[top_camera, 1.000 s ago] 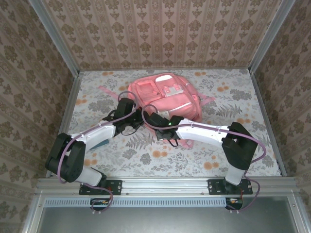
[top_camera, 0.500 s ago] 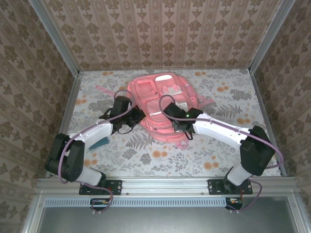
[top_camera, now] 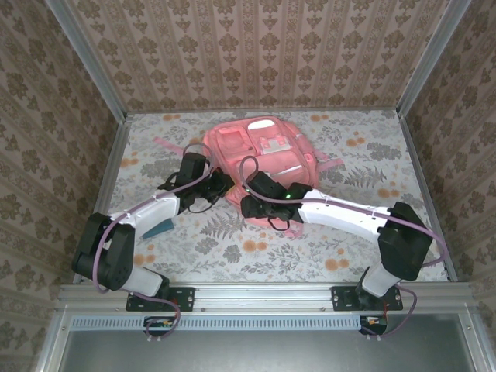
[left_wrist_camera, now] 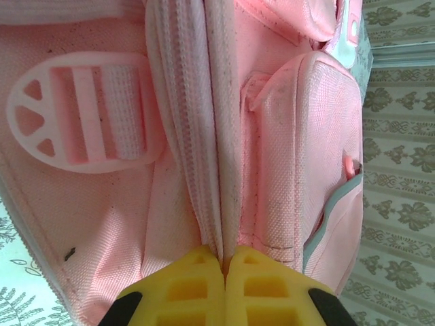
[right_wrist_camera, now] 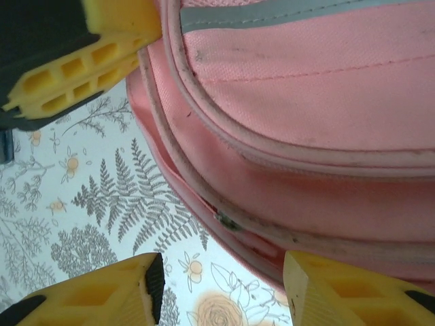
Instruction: Pack the student bag
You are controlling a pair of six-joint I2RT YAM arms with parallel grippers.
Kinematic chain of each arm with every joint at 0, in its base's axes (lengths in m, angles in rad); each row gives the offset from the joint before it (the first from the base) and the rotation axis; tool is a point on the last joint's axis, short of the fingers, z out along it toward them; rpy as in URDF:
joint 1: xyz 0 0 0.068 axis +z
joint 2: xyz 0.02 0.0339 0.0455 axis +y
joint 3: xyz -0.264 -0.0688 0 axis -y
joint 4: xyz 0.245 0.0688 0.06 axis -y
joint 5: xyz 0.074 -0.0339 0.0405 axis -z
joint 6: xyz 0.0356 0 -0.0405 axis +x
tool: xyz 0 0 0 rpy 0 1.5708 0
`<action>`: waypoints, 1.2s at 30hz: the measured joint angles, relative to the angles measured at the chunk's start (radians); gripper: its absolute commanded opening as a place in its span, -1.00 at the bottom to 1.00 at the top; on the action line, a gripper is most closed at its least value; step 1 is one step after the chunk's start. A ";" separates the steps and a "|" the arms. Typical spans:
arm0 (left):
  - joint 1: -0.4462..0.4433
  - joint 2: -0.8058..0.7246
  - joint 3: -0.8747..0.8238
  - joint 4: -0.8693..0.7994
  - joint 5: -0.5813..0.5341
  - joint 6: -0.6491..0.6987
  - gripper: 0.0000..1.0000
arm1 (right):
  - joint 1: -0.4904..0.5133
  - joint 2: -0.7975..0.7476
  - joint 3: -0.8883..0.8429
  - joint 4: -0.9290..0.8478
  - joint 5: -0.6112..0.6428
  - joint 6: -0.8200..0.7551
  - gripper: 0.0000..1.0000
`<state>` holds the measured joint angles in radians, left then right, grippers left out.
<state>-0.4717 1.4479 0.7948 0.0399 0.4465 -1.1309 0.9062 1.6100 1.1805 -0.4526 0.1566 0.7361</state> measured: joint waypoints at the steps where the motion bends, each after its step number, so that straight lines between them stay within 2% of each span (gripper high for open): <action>1: 0.000 0.000 0.000 0.002 0.002 -0.004 -1.00 | 0.000 0.007 -0.001 0.002 0.005 0.018 0.04; 9: -0.006 0.000 0.003 0.012 0.010 -0.026 -1.00 | 0.001 0.011 -0.055 0.009 0.024 0.121 0.10; 12: -0.008 0.000 0.014 0.003 0.011 -0.026 -1.00 | 0.005 0.011 -0.063 0.011 0.024 0.135 0.20; 17: -0.011 -0.003 0.021 -0.003 0.011 -0.026 -1.00 | 0.003 0.011 -0.063 0.033 0.024 0.131 0.19; 22: -0.011 -0.006 0.021 -0.004 0.010 -0.026 -1.00 | 0.002 0.038 -0.058 0.062 0.039 0.085 0.00; 29: -0.011 -0.014 0.021 -0.002 0.002 -0.026 -1.00 | 0.005 0.053 -0.034 0.038 0.102 0.019 -0.48; 36: -0.012 -0.015 0.021 0.001 0.003 -0.025 -1.00 | 0.011 0.047 -0.028 0.011 0.135 -0.026 -0.65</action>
<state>-0.4835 1.4326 0.8154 0.0410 0.4492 -1.1561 0.9176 1.6573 1.1526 -0.4416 0.2916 0.7105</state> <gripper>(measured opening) 0.038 0.193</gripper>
